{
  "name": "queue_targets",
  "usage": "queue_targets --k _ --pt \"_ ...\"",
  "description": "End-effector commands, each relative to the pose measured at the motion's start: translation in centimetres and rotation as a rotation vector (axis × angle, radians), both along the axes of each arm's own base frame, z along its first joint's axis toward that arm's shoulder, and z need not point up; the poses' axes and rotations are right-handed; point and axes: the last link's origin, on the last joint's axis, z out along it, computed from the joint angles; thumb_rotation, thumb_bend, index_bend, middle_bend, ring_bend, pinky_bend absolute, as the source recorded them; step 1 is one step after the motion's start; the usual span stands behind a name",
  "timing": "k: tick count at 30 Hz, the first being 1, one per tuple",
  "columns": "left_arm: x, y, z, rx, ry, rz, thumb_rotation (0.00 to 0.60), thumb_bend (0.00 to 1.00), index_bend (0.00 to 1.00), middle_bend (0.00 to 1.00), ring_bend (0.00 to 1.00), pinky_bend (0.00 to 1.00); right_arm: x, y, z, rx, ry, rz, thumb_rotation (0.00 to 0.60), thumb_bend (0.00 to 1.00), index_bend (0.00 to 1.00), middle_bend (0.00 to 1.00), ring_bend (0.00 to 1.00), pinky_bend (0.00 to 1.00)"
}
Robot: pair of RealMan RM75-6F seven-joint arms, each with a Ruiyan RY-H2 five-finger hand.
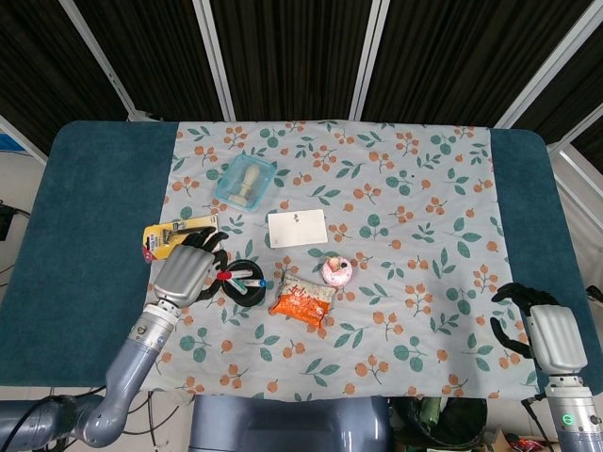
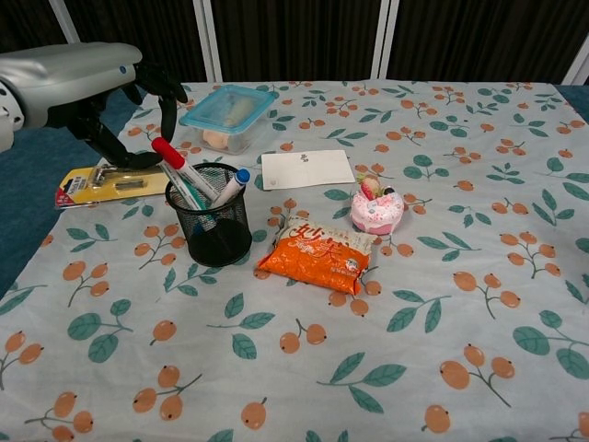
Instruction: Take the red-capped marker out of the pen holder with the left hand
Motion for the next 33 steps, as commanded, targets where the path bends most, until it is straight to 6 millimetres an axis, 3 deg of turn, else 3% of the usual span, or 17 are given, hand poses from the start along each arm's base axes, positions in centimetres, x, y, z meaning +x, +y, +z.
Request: queue_targets --k 1,21,28,33 --pt "0.0 0.0 -0.1 -0.002 0.002 -0.001 0.600 0.32 0.56 0.19 0.09 0.22 0.0 0.0 0.0 0.003 0.001 0.000 0.600 0.43 0.47 0.38 0.37 0.35" --pt "0.7 0.1 0.3 0.010 -0.024 -0.011 0.600 0.32 0.56 0.19 0.09 0.22 0.0 0.0 0.0 0.000 0.002 0.000 0.600 0.43 0.47 0.38 0.37 0.35" --pt "2.9 0.4 3.6 0.076 -0.085 -0.060 0.600 0.32 0.56 0.19 0.09 0.22 0.0 0.0 0.0 0.000 0.002 0.001 0.600 0.43 0.47 0.38 0.37 0.35" --pt "3.3 0.9 7.5 0.154 -0.096 -0.074 0.600 0.32 0.56 0.19 0.09 0.22 0.0 0.1 0.0 -0.001 0.001 0.000 0.600 0.43 0.47 0.38 0.37 0.35"
